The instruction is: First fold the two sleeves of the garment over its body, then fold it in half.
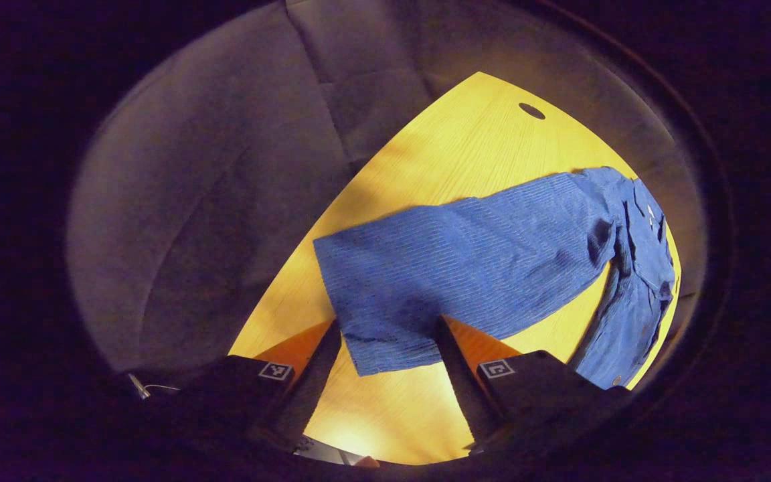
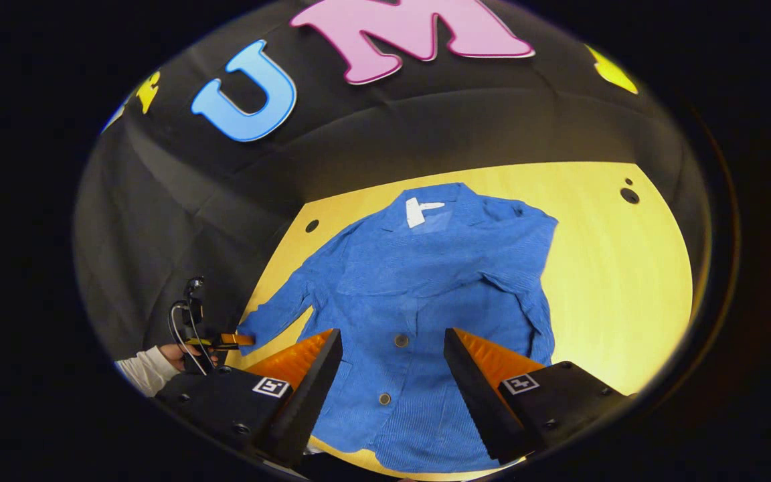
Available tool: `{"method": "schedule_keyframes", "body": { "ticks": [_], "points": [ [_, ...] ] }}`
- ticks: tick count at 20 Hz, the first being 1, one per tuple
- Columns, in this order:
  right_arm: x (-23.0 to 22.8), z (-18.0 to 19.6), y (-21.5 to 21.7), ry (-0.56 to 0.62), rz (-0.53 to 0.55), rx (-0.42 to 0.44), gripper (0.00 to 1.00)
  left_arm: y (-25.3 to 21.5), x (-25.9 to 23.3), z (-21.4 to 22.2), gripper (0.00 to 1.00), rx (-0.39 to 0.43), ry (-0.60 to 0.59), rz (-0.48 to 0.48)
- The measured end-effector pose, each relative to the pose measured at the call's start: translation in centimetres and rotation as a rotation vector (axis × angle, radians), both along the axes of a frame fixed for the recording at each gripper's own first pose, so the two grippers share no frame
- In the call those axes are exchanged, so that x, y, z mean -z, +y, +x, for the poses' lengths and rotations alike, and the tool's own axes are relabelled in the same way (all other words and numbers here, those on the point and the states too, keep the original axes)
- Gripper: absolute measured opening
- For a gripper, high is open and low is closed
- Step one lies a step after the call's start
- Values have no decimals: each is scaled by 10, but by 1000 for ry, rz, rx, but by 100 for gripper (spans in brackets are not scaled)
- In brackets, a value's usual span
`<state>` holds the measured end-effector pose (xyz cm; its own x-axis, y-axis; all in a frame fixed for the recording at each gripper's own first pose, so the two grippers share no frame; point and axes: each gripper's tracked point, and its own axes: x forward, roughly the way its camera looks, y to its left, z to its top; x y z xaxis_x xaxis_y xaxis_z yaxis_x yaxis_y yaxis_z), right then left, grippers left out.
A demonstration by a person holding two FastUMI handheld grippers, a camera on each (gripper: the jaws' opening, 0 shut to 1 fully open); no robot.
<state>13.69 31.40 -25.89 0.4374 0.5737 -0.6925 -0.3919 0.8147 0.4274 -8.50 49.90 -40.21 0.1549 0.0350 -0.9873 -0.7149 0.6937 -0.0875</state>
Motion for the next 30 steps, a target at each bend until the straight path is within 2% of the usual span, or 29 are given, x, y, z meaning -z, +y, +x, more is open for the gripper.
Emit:
{"method": "schedule_keyframes", "body": {
  "ticks": [1,3,4,6,7,8,10,12,15,18,23,25,28,30],
  "points": [
    [-2,-2,-6,4,17,21,98,-1,1,1,84,12,26,-33],
    [-11,-9,-20,10,55,64,98,-3,-2,8,67,23,44,-71],
    [-16,-13,-29,11,73,86,98,-1,-3,10,45,33,32,-75],
    [-20,-19,-46,11,87,118,98,-3,-1,15,7,48,29,-73],
    [-19,-23,-53,14,87,130,98,-3,-4,19,6,54,10,-66],
    [-18,-25,-62,20,83,143,98,-5,-1,20,0,55,11,-73],
    [-16,-26,-75,36,90,176,98,-14,-7,26,0,63,-10,-90],
    [-17,-25,-87,37,100,202,98,-17,-25,38,0,100,-50,-63],
    [-25,-22,-103,21,112,230,98,-28,-80,75,0,168,-167,-31],
    [-32,-22,-114,13,130,243,98,-48,-137,122,0,265,-299,47],
    [-37,-25,-141,17,136,267,98,-135,-212,206,0,456,-459,79],
    [-36,-30,-155,18,131,277,98,-184,-232,247,0,554,-495,85],
    [-28,-39,-182,23,104,300,98,-260,-237,298,0,681,-525,60],
    [-19,-45,-194,39,95,320,98,-318,-218,326,0,774,-485,-24]
  ]
}}
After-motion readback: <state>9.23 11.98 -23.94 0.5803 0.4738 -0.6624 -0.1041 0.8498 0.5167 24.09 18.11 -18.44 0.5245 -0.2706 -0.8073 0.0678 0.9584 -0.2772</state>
